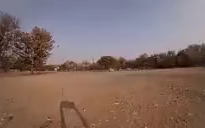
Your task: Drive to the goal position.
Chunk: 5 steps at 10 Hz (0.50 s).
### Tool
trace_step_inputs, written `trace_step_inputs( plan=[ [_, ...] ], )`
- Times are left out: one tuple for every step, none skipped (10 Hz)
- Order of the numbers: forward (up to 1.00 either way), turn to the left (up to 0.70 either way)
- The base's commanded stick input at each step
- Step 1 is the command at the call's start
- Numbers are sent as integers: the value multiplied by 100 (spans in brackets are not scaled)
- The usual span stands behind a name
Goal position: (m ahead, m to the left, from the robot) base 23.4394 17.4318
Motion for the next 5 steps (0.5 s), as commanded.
trace_step_inputs(
  plan=[
    [70,0],
    [70,0],
    [70,0],
    [70,0],
    [70,0]
  ],
)
